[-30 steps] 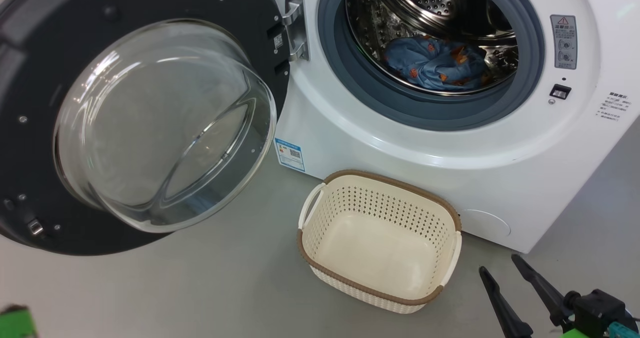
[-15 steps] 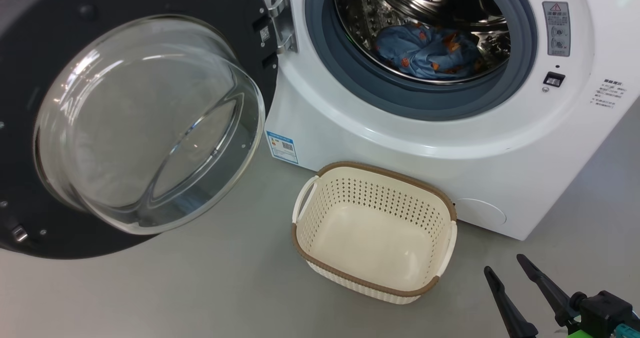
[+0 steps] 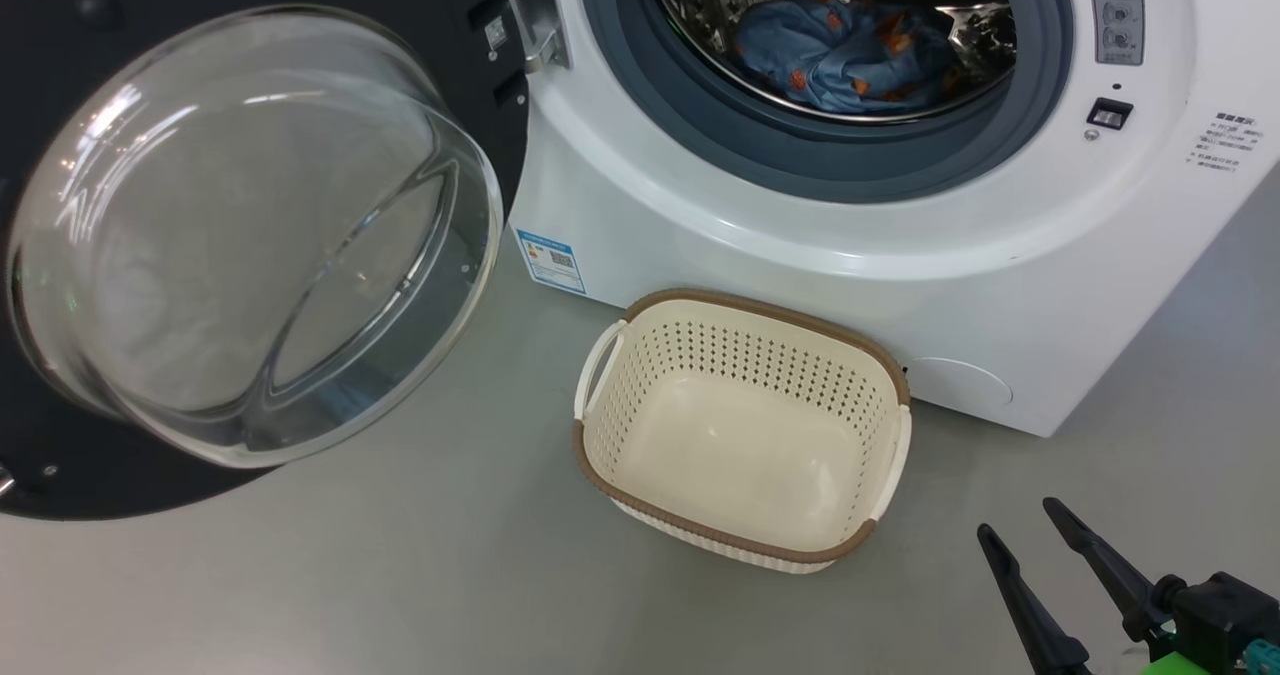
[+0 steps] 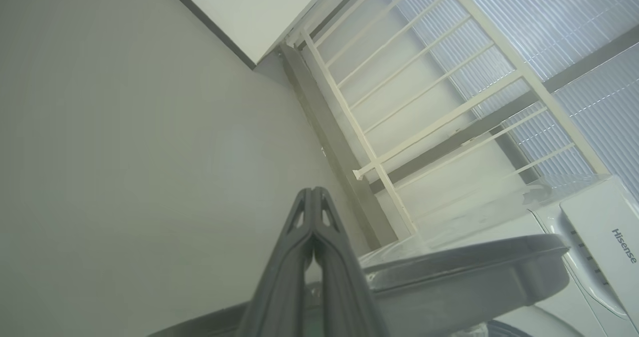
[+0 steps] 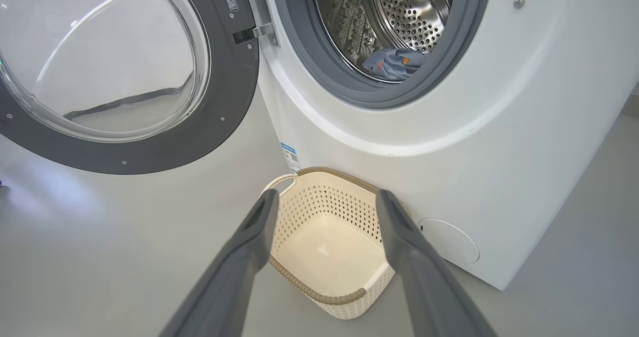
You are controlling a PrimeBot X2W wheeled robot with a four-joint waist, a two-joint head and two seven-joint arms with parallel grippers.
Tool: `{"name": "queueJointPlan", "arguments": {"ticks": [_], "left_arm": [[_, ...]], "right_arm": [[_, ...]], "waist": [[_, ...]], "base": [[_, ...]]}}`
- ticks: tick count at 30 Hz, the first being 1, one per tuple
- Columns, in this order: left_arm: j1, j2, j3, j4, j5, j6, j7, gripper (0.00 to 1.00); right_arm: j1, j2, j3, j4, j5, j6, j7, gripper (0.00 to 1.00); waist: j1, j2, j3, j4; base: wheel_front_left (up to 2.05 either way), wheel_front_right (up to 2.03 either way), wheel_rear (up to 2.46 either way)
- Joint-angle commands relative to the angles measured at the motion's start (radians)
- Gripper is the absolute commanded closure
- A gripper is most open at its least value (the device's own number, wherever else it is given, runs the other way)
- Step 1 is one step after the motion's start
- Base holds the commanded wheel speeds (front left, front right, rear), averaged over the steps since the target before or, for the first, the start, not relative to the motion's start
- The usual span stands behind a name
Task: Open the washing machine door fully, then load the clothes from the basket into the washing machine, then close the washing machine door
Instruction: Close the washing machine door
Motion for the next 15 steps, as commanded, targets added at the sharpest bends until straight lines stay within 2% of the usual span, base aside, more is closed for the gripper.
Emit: {"name": "queueJointPlan", "arguments": {"ticks": [1, 8, 15], "left_arm": [[-0.033, 0.083, 0.025, -0.011, -0.012, 0.002, 0.020, 1.00], [-0.042, 0.094, 0.032, 0.056, -0.089, 0.005, 0.163, 1.00], [-0.018, 0.089, 0.008, 0.036, -0.103, 0.006, 0.241, 1.00]], "right_arm": [[-0.024, -0.029, 0.024, -0.027, 0.011, 0.003, -0.005, 0.00], [-0.038, -0.053, 0.027, -0.042, 0.015, 0.003, -0.005, 0.00], [-0.046, -0.060, 0.025, -0.050, 0.017, 0.003, -0.005, 0.00]], "waist": [[-0.0001, 0.0000, 0.009, -0.007], [-0.0001, 0.0000, 0.041, -0.024], [-0.0001, 0.0000, 0.051, -0.035]], "base": [[0.00, 0.00, 0.00], [0.00, 0.00, 0.00], [0.00, 0.00, 0.00]]}}
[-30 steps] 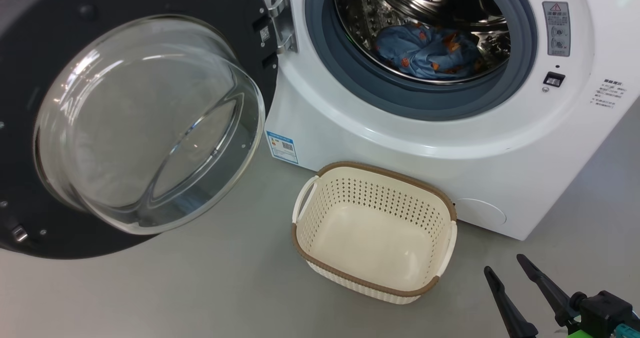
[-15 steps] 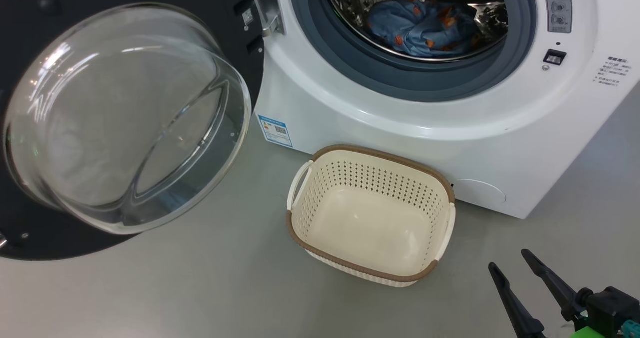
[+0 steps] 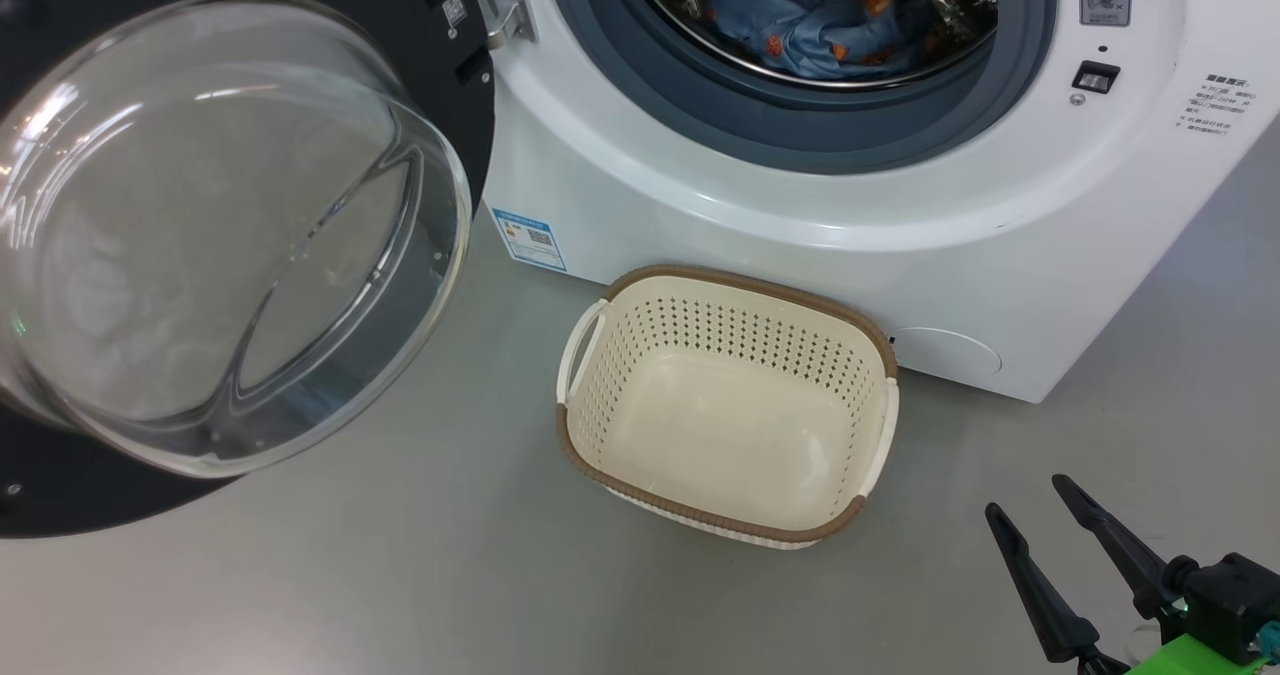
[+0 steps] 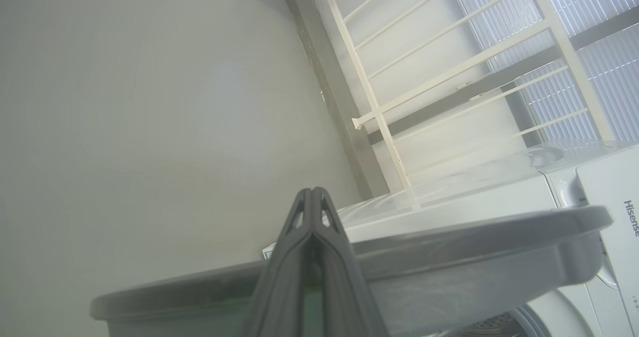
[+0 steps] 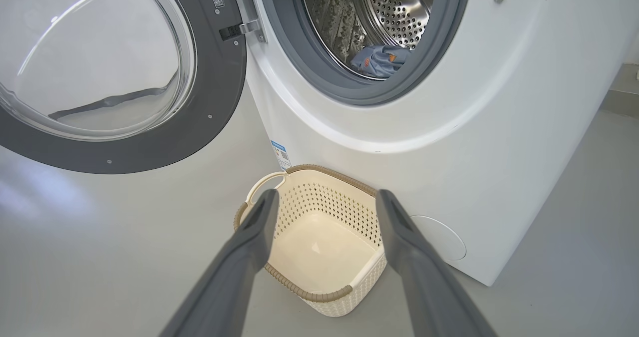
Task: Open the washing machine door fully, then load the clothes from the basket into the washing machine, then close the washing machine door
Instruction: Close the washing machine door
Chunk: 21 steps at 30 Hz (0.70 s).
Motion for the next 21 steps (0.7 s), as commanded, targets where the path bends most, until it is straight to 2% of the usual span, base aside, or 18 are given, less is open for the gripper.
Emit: {"name": "queueJointPlan", "arguments": {"ticks": [1, 9, 21], "left_arm": [[0.001, 0.068, 0.012, -0.034, -0.006, -0.003, 0.020, 1.00], [0.053, 0.057, -0.028, -0.111, -0.036, -0.003, 0.161, 1.00], [0.151, 0.043, -0.085, -0.322, -0.087, 0.012, 0.357, 1.00]], "right_arm": [[-0.023, -0.024, 0.020, -0.027, 0.010, 0.003, -0.005, 0.00], [-0.014, -0.008, 0.014, -0.018, 0.008, 0.003, -0.005, 0.00], [-0.003, 0.025, 0.008, -0.012, 0.005, 0.003, -0.005, 0.00]], "waist": [[-0.0001, -0.0001, 0.000, -0.002], [-0.0001, -0.0001, -0.022, 0.003], [-0.0001, -0.0001, -0.064, 0.013]], "base": [[0.00, 0.00, 0.00], [0.00, 0.00, 0.00], [0.00, 0.00, 0.00]]}}
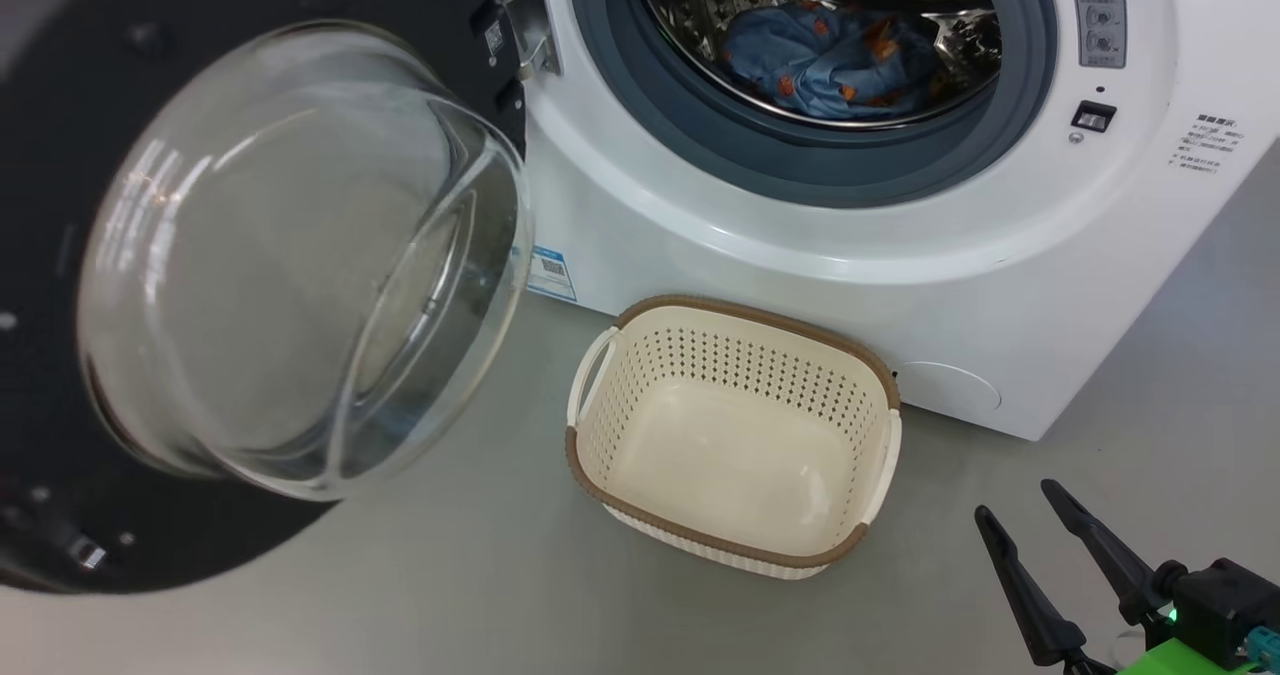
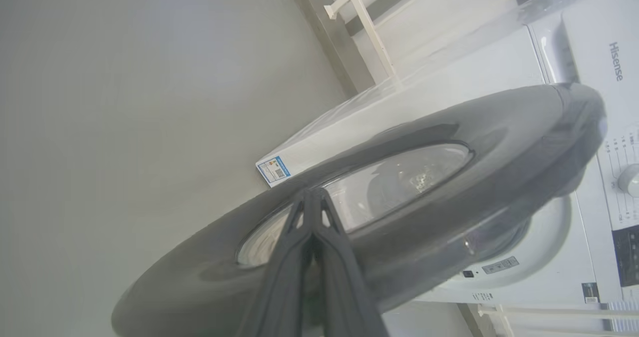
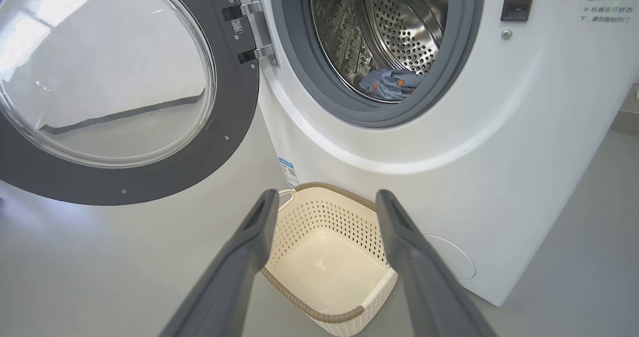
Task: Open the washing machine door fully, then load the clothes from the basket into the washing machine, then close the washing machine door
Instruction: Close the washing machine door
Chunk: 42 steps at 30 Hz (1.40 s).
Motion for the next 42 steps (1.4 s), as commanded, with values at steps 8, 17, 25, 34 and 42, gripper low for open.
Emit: {"name": "queueJointPlan", "arguments": {"ticks": [8, 17, 25, 34, 42], "left_arm": [[0.034, 0.007, -0.010, -0.140, -0.053, 0.010, 0.101, 1.00], [0.084, -0.005, -0.047, -0.302, -0.133, -0.010, 0.230, 1.00], [0.126, -0.022, -0.121, -0.435, -0.141, -0.020, 0.301, 1.00], [0.110, -0.060, -0.213, -0.518, -0.133, -0.025, 0.337, 1.00], [0.069, -0.106, -0.289, -0.563, -0.124, -0.030, 0.347, 1.00]], "right_arm": [[0.010, 0.000, 0.012, -0.015, 0.003, 0.003, -0.005, 0.00], [0.025, 0.011, 0.001, -0.015, 0.000, 0.003, -0.005, 0.00], [0.043, 0.017, -0.033, -0.018, -0.003, 0.003, -0.005, 0.00], [0.060, 0.027, -0.048, -0.016, -0.005, 0.003, -0.005, 0.00], [0.061, 0.041, -0.053, -0.014, -0.007, 0.003, -0.005, 0.00]], "waist": [[0.0000, 0.0000, -0.028, 0.001], [0.0000, 0.0000, -0.051, -0.010], [0.0000, 0.0000, -0.065, -0.035], [0.0000, 0.0000, -0.074, -0.083], [0.0000, 0.0000, -0.076, -0.146]], "base": [[0.00, 0.00, 0.00], [0.00, 0.00, 0.00], [0.00, 0.00, 0.00], [0.00, 0.00, 0.00], [0.00, 0.00, 0.00]]}}
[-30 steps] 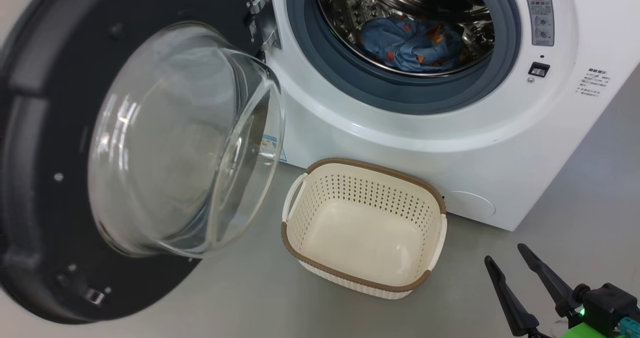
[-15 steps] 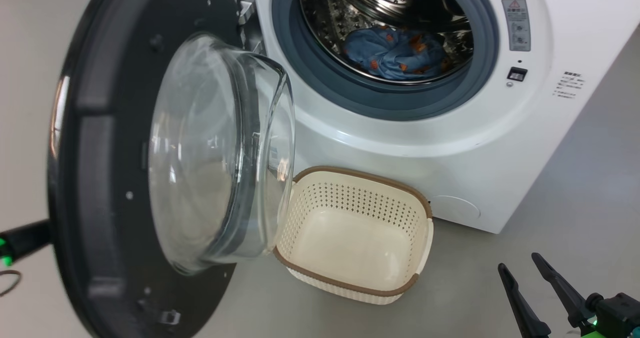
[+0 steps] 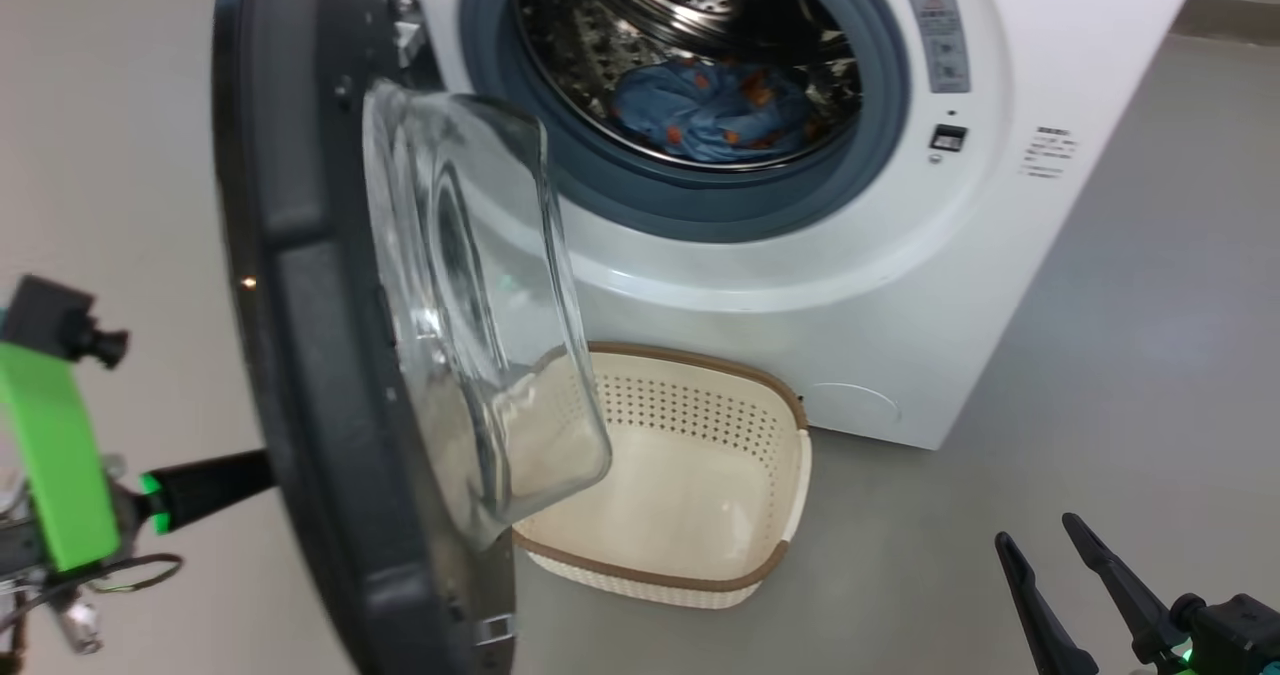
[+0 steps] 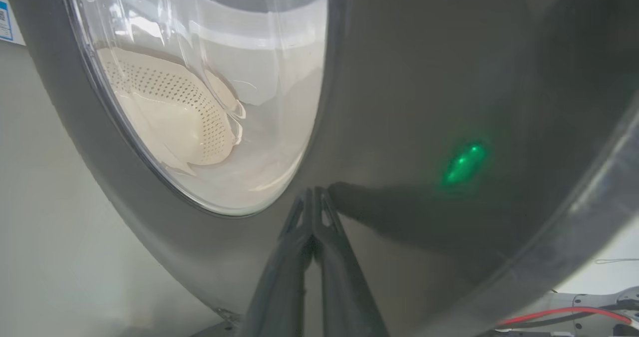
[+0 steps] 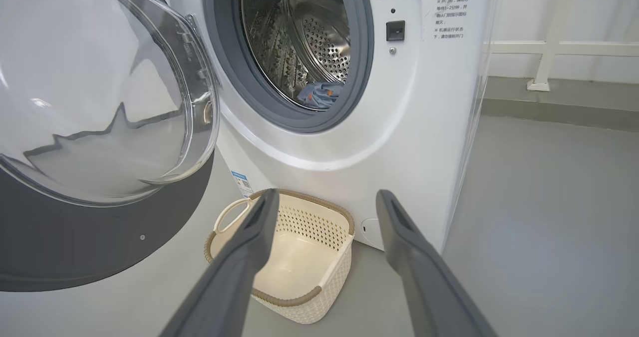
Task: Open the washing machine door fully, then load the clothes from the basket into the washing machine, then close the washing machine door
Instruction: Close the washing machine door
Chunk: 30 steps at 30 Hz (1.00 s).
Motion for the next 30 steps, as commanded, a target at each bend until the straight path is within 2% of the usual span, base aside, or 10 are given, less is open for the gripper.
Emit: {"name": "queueJointPlan", "arguments": {"ticks": [1, 16, 30], "left_arm": [[-0.071, 0.015, 0.021, -0.045, 0.002, -0.010, 0.007, 1.00], [-0.206, -0.107, -0.122, -0.011, 0.071, -0.015, -0.030, 1.00], [-0.410, -0.243, -0.204, 0.177, 0.178, -0.019, -0.209, 1.00]], "right_arm": [[-0.004, -0.016, 0.014, -0.020, -0.006, 0.003, -0.005, 0.00], [-0.024, -0.006, 0.008, -0.025, -0.005, 0.003, -0.005, 0.00], [-0.072, 0.016, 0.006, -0.020, -0.003, 0.003, -0.005, 0.00]], "waist": [[-0.0001, 0.0000, -0.002, -0.032], [-0.0001, 0.0000, 0.036, -0.147], [-0.0001, 0.0000, 0.078, -0.248]], "base": [[0.00, 0.00, 0.00], [0.00, 0.00, 0.00], [0.00, 0.00, 0.00]]}}
